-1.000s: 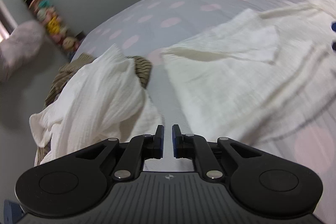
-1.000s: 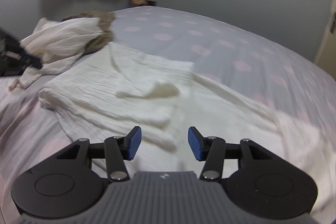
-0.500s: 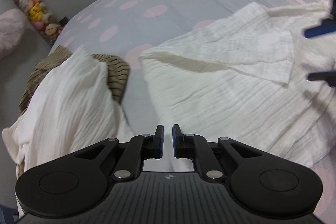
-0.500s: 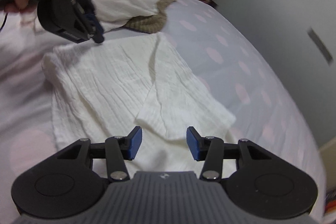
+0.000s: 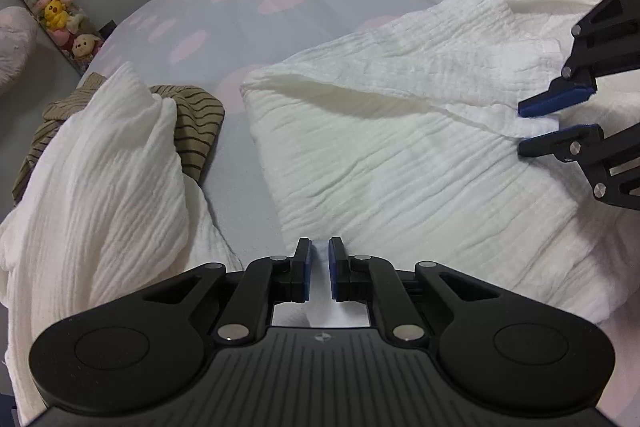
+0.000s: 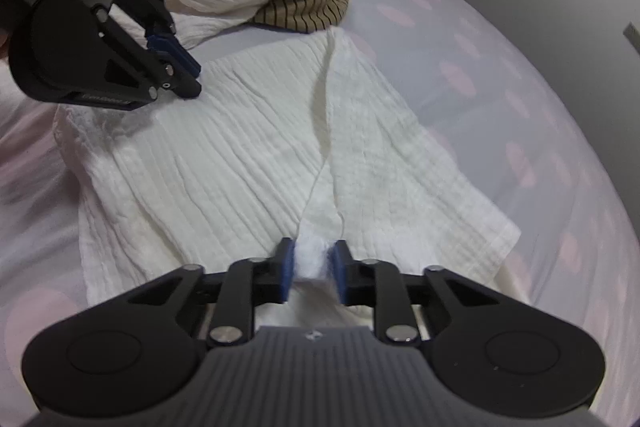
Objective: Fold clothes
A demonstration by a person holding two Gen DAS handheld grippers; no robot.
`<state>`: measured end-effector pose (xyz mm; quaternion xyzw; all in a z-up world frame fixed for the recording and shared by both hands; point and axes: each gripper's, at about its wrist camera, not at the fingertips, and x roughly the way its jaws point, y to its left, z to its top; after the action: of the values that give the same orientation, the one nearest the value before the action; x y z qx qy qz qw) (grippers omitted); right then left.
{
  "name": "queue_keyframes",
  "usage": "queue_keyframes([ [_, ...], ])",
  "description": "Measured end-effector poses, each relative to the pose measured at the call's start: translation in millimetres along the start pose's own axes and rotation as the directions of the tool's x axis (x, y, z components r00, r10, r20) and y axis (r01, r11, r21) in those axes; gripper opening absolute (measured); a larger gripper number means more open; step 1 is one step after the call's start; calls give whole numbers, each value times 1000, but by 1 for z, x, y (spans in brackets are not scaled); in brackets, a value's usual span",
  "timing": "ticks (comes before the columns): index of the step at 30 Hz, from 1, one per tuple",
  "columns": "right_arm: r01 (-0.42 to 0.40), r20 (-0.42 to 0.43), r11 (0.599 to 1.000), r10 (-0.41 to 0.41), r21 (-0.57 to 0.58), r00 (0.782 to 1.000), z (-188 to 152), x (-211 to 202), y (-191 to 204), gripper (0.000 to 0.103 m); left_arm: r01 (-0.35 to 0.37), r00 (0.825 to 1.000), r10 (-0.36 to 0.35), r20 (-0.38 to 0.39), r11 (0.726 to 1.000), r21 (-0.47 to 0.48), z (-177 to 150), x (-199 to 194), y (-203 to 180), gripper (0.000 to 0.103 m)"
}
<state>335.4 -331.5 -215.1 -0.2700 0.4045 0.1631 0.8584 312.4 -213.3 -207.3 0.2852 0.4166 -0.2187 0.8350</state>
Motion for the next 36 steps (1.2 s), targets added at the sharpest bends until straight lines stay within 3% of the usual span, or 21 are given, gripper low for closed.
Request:
queue_keyframes([
  [3, 11, 10, 1000, -11, 18, 1000, 3, -7, -2, 12, 2, 1000, -2, 0, 1000, -9, 0, -1, 1, 7],
  [8, 36, 67, 997, -41, 74, 997, 14, -29, -20, 11, 11, 1000, -11, 1, 1000, -11, -2, -1, 1, 7],
  [12, 123, 83, 988, -130, 91, 988, 23, -37, -41, 11, 23, 1000, -23, 4, 999, -27, -4, -2, 4, 8],
  [21, 268, 25, 957, -273, 111, 962, 45, -10, -91, 12, 42, 999, -42, 15, 998, -40, -7, 0, 6, 8],
  [23, 301, -8, 947, -302, 113, 953, 48, 1, -99, 13, 53, 998, -52, 19, 997, -51, -8, 0, 8, 8],
  [25, 334, -36, 933, -332, 135, 943, 47, 7, -106, 22, 58, 998, -57, 20, 997, -56, -8, 0, 9, 8],
  [29, 350, -50, 921, -347, 171, 937, 39, 4, -113, 24, 61, 998, -60, 20, 997, -52, -8, 1, 8, 8],
  [36, 323, -64, 922, -317, 214, 946, 17, -13, -111, 32, 87, 996, -86, 27, 994, -67, -11, -1, 14, 8],
])
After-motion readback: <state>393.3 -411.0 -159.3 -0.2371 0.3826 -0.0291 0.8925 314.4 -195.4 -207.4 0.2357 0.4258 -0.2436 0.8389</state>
